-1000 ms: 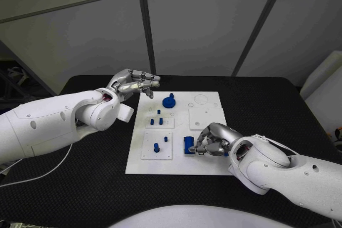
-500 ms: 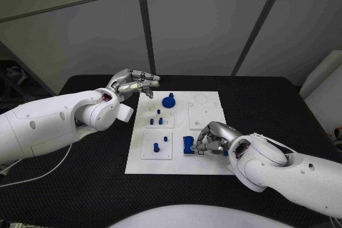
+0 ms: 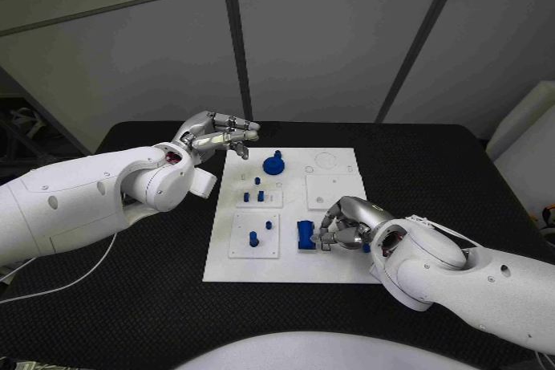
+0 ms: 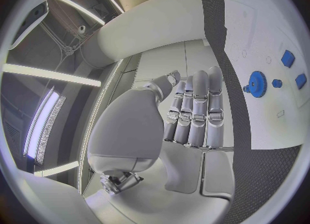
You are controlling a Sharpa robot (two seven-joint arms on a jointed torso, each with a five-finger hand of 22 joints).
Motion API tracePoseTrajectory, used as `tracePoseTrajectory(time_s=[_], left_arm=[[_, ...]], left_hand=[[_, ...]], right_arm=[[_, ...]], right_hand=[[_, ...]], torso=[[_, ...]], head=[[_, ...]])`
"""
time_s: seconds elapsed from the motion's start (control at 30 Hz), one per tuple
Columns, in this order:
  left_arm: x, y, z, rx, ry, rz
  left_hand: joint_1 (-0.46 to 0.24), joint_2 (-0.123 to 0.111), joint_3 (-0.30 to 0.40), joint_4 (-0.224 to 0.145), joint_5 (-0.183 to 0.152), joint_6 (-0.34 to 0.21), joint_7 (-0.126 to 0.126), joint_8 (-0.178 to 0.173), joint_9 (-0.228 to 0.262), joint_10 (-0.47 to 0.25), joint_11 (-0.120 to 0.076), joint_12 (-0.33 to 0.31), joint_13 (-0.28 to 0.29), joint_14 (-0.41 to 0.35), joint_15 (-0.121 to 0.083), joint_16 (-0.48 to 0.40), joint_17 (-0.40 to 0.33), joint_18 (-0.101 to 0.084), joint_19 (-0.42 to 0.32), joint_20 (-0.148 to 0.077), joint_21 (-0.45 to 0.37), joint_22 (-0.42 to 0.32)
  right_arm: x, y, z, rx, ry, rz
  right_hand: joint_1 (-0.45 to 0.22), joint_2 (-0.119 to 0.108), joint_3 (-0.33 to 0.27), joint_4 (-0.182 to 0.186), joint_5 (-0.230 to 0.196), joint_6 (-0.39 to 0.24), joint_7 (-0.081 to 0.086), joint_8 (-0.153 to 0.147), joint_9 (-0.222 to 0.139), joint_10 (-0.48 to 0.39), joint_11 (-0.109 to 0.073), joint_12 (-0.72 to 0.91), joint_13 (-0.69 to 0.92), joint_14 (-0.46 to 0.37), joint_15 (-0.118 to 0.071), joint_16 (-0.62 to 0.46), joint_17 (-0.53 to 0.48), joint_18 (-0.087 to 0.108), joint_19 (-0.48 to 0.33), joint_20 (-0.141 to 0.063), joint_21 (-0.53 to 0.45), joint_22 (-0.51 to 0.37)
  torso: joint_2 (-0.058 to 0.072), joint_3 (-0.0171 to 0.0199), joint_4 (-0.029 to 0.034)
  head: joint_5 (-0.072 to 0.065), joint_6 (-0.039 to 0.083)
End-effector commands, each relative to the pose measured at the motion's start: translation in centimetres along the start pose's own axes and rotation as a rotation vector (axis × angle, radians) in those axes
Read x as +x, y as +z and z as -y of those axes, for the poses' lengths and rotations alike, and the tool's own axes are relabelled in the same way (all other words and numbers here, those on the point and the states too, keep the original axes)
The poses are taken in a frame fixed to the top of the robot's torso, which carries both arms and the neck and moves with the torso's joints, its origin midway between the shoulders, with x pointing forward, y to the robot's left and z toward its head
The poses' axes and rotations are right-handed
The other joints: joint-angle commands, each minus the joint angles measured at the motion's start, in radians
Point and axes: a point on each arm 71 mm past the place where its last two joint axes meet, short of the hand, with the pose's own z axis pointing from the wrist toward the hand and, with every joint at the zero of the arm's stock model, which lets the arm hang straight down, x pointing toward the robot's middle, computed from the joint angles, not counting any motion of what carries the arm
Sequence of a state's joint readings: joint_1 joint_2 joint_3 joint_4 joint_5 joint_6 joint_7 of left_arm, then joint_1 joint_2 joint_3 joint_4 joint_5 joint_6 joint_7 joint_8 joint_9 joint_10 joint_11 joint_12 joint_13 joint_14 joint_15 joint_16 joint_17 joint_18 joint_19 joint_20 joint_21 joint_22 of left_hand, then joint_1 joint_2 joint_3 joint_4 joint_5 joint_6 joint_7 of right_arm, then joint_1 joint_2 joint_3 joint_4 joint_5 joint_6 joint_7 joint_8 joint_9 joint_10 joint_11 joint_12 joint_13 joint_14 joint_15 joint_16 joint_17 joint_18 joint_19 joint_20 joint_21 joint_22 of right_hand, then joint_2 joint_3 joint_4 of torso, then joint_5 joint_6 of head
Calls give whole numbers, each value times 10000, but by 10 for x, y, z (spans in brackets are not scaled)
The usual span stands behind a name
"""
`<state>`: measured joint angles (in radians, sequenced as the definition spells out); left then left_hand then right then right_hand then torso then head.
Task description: Assemble the parts on the task board
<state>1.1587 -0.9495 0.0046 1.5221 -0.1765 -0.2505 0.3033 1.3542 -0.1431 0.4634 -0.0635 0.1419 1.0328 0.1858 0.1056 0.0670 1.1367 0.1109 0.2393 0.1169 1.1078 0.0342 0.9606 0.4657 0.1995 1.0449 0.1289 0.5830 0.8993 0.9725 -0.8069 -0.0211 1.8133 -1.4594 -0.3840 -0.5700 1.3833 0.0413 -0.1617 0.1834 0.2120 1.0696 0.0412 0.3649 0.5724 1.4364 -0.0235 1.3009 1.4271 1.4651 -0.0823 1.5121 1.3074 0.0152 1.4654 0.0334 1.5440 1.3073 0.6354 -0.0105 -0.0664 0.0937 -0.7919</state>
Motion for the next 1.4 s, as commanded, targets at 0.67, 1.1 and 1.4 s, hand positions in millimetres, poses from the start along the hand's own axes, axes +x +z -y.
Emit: tracePoseTrajectory(time_s=[0.67,1.1,1.4], left_arm=[[1,0,1,43,-65,-126],[2,0,1,49,-79,-165],[2,0,1,47,-75,-156]], left_hand=[[-33,108,-51,18,19,-72,30,-21,0,-82,1,40,12,-69,-16,-61,-18,-171,-63,15,-40,-21],[-33,108,-51,18,19,-72,30,-21,0,-82,1,40,12,-69,-16,-61,-18,-171,-63,15,-40,-21],[-33,108,-51,18,19,-72,30,-21,0,-82,1,40,12,-69,-16,-61,-18,-171,-63,15,-40,-21]], right_arm=[[-47,-42,68,274,-293,1359],[-50,-43,86,936,-895,1194],[-41,-37,83,1009,-1021,752]], right_hand=[[222,-87,146,187,704,-580,415,-1125,-708,-216,284,-550,-916,803,234,-71,1381,-26,688,201,-105,2288],[154,-204,124,367,1075,-250,391,-1353,-966,-262,273,-691,-997,801,239,-79,1373,-27,695,236,-101,2296],[29,-302,54,502,1090,-155,387,-1417,-1037,-265,271,-723,-1012,797,236,-90,1358,-23,684,233,-114,2287]], torso=[[10,-6,-36],[2,6,-14],[8,3,1]], head=[[-276,90],[-444,47],[-424,11]])
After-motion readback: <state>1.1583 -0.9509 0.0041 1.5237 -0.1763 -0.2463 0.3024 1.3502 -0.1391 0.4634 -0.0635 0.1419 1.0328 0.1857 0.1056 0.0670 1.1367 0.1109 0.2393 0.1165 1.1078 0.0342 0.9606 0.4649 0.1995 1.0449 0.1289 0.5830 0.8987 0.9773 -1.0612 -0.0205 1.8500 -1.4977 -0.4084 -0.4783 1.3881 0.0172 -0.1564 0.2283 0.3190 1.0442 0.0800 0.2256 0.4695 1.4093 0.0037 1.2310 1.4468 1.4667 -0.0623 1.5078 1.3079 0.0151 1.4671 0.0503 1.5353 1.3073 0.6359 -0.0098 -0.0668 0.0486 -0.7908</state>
